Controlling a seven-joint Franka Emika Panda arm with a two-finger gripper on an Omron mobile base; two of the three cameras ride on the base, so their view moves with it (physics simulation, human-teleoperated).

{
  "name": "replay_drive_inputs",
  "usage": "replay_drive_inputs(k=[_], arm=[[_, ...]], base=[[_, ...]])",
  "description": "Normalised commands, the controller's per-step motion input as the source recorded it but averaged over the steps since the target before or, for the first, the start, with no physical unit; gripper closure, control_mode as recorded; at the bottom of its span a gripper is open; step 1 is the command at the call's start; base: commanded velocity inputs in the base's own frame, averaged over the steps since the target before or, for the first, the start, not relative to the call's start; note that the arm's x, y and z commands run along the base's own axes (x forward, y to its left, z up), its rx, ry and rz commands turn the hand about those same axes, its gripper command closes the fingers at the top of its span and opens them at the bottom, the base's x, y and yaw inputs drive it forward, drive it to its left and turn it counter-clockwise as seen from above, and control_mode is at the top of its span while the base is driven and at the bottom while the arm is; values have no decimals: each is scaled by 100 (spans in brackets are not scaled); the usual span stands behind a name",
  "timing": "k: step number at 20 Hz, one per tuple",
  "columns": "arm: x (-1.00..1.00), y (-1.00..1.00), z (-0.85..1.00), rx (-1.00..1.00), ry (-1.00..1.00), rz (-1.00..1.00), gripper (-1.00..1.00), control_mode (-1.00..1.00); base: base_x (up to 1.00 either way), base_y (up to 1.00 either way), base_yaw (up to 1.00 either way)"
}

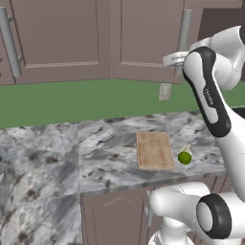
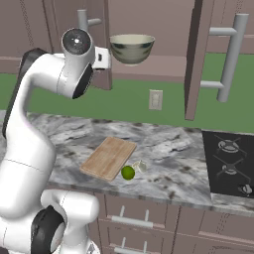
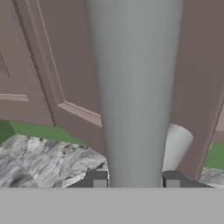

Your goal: Open the cabinet. Place the bowl and condiment on the counter. Then place the lime and garlic on the cutting board.

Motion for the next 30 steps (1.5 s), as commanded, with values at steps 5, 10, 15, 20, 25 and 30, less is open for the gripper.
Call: replay_drive_inputs(k=[5,10,15,20,25,30], arm=[[-100,100,-5,-25,0,17,100,-100],[-99,100,-7,-32,0,11,100,-100],[-60,87,-5,-20,2,4,-100,-100],[-74,-40,1,10,-4,1,-100,-100],[-55,-100,1,37,0,6,-100,-100],[-3,-82,-7,24,0,10,-100,-100]], base=[[0,0,0],[0,0,0],[0,0,0],[0,0,0],[0,0,0],[0,0,0]])
